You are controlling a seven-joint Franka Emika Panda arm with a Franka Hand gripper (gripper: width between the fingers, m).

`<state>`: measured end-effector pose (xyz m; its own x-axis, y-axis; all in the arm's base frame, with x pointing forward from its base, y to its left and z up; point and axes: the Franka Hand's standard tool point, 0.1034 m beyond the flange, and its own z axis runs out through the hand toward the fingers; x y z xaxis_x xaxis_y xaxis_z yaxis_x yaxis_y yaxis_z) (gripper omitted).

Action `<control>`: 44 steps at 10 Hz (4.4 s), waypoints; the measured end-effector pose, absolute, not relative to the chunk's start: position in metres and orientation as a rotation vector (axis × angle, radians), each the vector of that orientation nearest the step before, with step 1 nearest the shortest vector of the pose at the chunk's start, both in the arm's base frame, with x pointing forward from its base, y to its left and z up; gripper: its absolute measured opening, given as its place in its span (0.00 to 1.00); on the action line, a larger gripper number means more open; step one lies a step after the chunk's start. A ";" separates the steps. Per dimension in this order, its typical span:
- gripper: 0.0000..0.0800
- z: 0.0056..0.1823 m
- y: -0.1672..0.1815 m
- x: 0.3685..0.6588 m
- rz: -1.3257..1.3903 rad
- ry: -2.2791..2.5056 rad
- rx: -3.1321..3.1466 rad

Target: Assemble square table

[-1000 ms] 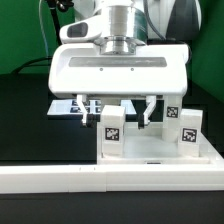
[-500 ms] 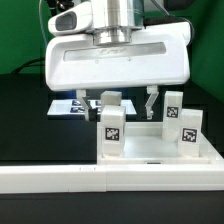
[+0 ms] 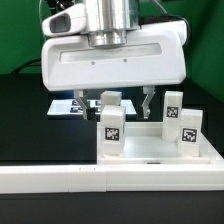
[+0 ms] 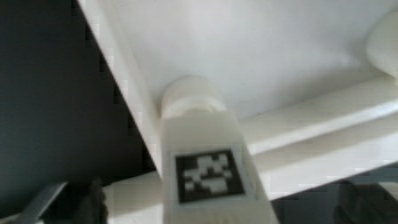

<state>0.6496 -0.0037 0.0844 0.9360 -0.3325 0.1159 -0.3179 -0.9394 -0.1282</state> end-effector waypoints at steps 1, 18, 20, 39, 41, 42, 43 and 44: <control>0.81 0.087 -0.003 0.649 -0.092 0.509 -2.965; 0.36 0.073 -0.009 0.658 0.042 1.746 -2.425; 0.36 0.072 -0.009 0.662 0.070 1.993 -2.207; 0.67 0.082 -0.006 0.670 -0.122 1.040 -2.898; 0.51 0.081 -0.006 0.670 -0.111 1.232 -2.818; 0.37 0.080 -0.007 0.669 -0.105 1.319 -2.779; 0.37 0.080 -0.008 0.669 -0.102 1.375 -2.751; 0.37 0.079 -0.009 0.668 -0.094 1.573 -2.637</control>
Offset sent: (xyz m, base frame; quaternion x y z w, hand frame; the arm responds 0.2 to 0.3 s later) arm 0.0040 0.0030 -0.0167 0.0101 -0.0226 0.0190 0.9995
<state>0.6683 -0.0093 0.0791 0.4743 -0.8802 0.0168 -0.8760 -0.4737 -0.0905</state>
